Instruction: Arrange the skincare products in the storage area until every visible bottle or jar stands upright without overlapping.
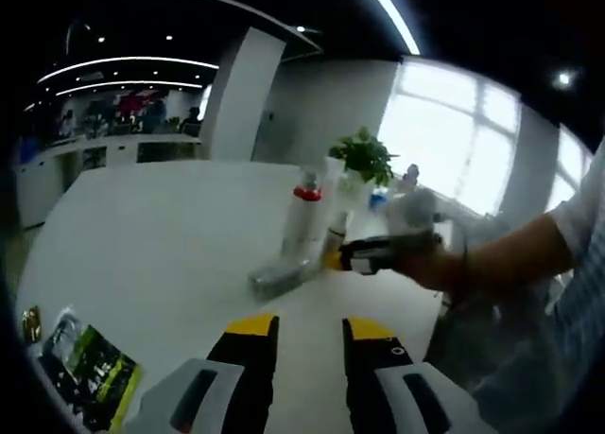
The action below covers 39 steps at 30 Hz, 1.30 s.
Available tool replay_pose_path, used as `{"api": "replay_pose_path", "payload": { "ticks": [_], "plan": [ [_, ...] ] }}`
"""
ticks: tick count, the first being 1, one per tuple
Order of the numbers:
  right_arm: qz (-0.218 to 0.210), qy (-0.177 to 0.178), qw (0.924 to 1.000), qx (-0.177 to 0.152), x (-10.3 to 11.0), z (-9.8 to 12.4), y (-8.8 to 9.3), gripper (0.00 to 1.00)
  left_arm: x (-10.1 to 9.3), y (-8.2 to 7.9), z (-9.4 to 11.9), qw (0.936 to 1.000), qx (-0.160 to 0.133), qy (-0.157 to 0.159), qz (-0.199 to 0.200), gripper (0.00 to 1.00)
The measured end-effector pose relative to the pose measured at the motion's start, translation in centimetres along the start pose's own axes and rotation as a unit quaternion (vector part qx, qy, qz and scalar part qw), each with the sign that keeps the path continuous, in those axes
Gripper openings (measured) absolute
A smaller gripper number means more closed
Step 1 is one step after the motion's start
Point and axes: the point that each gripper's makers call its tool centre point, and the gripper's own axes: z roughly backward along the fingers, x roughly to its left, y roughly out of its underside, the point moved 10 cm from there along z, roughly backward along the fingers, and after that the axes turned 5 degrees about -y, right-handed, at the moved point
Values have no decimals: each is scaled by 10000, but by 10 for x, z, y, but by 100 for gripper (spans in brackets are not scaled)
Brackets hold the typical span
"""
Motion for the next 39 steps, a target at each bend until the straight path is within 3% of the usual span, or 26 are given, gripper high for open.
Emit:
{"api": "replay_pose_path", "payload": {
  "ticks": [4, 7, 10, 18, 23, 25, 26, 27, 31, 34, 37, 39],
  "plan": [
    [-74, 162, 9998, 15, -1, -5, -1, 20, 0, 1, 0, 10000, 39, 13, -33, 28],
    [146, 295, 9991, 266, 0, -8, 3, 22, -1, 1, 0, 10000, 32, 14, -67, 28],
    [45, 373, 9986, 366, 0, -7, 10, 22, 0, 0, -1, 10000, 7, 30, -39, 28],
    [-7, -218, 9989, 418, 0, 10, 19, 30, -1, 0, -1, 10000, 4, 68, -44, 29],
    [652, -967, 9918, 514, 15, 29, 19, 29, 1, -1, 0, 10000, -30, 10, -6, 29],
    [727, -1549, 9844, 416, 33, 36, 7, 29, 2, -1, -1, 10000, 26, -41, -62, 29],
    [891, -1902, 9772, 308, 40, 36, -1, 30, 2, 0, -1, 9999, 62, -54, -86, 29],
    [1046, -2040, 9729, 293, 44, 36, -6, 30, 2, 0, -1, 9999, 83, -59, -88, 29],
    [2139, -2262, 9497, 339, 54, 21, -32, 30, 2, 2, -2, 9998, 162, -59, -83, 29],
    [2143, -2569, 9399, 682, 60, 5, -44, 30, 3, 2, -2, 9998, 181, -66, -92, 29],
    [2596, -2540, 9279, 846, 62, -10, -54, 30, 3, 3, -2, 9997, 224, -67, -101, 29],
    [2802, -2695, 9136, 1190, 65, -18, -54, 30, 3, 4, -1, 9996, 242, -56, -106, 29]
  ]
}}
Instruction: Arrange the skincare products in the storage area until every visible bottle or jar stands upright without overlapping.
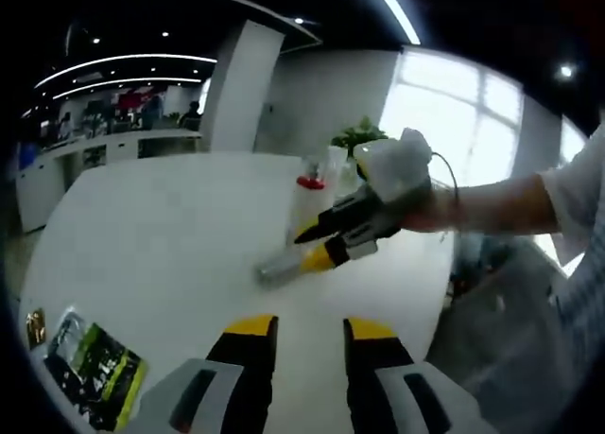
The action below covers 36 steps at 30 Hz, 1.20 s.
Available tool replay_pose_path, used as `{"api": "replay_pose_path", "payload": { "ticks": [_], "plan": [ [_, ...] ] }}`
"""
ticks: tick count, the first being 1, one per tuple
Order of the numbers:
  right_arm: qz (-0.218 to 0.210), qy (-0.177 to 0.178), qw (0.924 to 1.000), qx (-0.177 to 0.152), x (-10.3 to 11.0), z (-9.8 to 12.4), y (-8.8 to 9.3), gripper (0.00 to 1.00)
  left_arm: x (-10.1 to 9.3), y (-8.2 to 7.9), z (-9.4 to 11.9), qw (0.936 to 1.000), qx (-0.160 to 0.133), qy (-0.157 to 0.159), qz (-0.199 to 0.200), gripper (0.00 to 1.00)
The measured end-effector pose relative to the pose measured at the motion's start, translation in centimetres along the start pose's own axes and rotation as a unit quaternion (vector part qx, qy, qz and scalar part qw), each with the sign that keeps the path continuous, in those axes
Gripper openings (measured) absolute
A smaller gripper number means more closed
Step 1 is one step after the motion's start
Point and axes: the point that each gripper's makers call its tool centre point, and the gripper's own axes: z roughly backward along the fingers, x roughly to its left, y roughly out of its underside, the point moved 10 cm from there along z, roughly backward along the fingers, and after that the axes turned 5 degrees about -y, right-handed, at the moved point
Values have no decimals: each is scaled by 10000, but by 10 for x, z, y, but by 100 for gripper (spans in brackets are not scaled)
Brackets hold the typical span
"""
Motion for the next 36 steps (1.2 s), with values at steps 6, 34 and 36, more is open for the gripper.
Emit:
{"api": "replay_pose_path", "payload": {
  "ticks": [6, 34, 36],
  "plan": [
    [264, 117, 9989, 371, -5, -15, -2, 27, -1, 2, 0, 9999, 78, 38, -75, 29],
    [1672, -1877, 9678, 106, 106, 1, 18, 21, -16, 28, -16, 9829, 1280, 329, -1284, 32],
    [1757, -2023, 9634, 86, 113, 2, 19, 21, -18, 32, -17, 9776, 1480, 383, -1448, 31]
  ]
}}
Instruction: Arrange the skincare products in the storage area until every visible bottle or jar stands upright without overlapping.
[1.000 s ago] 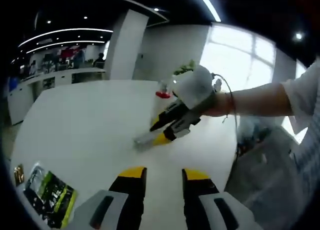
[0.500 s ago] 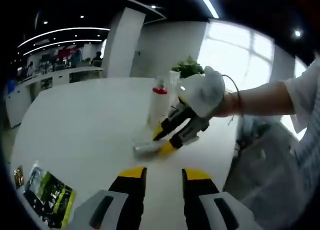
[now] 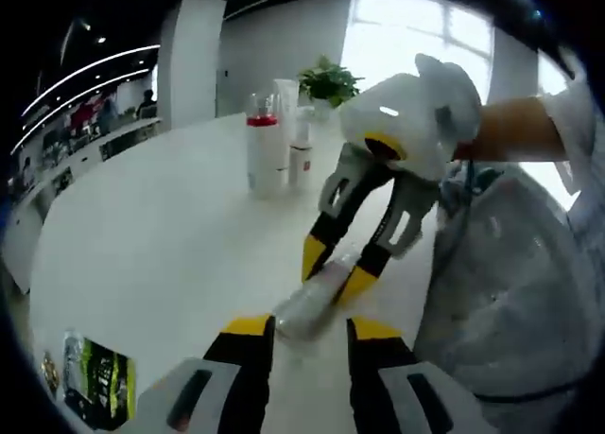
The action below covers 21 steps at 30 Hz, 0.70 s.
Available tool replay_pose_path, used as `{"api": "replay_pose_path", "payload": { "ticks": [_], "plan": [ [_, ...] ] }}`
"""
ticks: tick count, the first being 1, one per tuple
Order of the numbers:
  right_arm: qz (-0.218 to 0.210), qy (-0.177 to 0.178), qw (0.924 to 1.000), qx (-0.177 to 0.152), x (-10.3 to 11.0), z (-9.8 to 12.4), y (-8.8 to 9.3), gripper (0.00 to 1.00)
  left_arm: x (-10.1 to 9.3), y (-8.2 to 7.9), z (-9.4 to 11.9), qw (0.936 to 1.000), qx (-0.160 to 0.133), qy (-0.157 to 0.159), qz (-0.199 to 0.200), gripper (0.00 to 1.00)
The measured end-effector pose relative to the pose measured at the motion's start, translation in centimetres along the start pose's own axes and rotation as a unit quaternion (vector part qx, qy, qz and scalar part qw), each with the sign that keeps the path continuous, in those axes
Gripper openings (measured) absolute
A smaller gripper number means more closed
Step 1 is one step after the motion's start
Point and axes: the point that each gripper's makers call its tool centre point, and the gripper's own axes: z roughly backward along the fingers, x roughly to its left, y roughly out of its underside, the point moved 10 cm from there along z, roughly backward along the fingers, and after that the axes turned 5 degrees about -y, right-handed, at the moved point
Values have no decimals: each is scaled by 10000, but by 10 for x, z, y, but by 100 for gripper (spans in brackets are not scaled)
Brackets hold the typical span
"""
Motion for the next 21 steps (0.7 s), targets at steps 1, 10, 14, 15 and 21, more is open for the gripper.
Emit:
{"api": "replay_pose_path", "payload": {
  "ticks": [1, 10, 14, 15, 21],
  "plan": [
    [112, -120, 9999, -17, 6, -1, -1, 21, -3, 2, -1, 9998, 138, 38, -138, 31],
    [-454, 124, 9984, -300, 10, 11, 9, 24, -15, 12, -10, 9939, 729, 205, -797, 29],
    [-484, 176, 9984, -224, 13, 16, 25, 24, -16, 13, -12, 9923, 794, 202, -933, 26],
    [-486, 179, 9984, -215, 13, 16, 26, 24, -16, 13, -12, 9919, 804, 184, -964, 26],
    [-522, 272, 9981, -181, 16, 12, 38, 27, -17, 15, -13, 9907, 917, 195, -991, 20]
  ]
}}
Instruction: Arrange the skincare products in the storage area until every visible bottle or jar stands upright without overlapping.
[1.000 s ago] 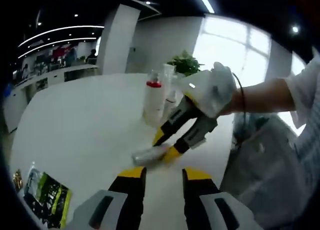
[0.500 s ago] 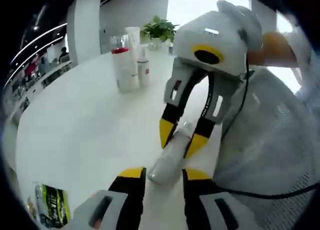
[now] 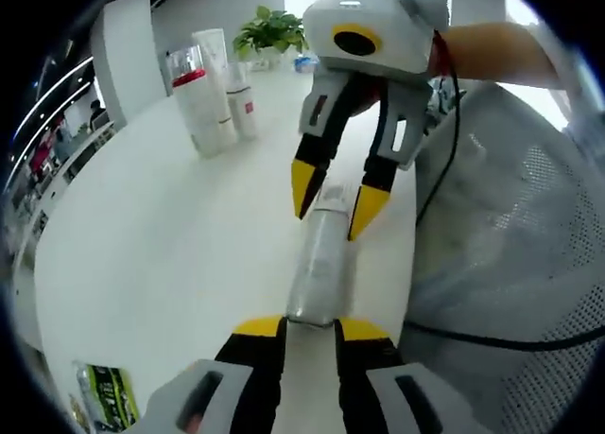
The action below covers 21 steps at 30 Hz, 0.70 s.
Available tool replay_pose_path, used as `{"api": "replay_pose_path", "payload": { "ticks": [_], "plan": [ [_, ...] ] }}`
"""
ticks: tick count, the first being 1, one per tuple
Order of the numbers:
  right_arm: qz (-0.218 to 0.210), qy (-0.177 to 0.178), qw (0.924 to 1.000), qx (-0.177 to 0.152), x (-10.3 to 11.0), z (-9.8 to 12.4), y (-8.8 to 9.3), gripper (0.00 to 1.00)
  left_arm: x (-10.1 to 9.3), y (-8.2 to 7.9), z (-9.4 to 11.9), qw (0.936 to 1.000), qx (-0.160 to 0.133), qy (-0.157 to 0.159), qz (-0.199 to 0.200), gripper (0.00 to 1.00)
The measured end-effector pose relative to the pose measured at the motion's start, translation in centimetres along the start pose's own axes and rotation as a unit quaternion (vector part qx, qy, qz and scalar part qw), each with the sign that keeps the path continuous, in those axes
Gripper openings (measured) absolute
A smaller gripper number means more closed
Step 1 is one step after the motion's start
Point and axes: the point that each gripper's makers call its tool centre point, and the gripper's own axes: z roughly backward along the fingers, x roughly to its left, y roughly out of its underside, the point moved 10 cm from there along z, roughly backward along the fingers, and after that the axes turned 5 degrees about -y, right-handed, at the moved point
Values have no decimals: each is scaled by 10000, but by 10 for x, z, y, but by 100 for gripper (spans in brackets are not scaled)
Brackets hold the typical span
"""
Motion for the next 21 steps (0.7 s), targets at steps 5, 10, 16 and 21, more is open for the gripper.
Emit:
{"api": "replay_pose_path", "payload": {
  "ticks": [5, 10, 16, 21],
  "plan": [
    [153, 125, 9998, 35, 1, 3, 1, 27, 0, -1, 1, 9999, -98, -68, 80, 27],
    [197, 133, 9996, 126, 0, 9, 8, 28, 1, -8, 5, 9989, -434, -197, 25, 33],
    [-3, 100, 9999, -31, 1, 12, 15, 24, -3, -8, 1, 9991, -403, -81, -126, 29],
    [75, 61, 9999, 102, 2, 17, 9, 22, -5, -7, -1, 9995, -288, -42, -153, 23]
  ]
}}
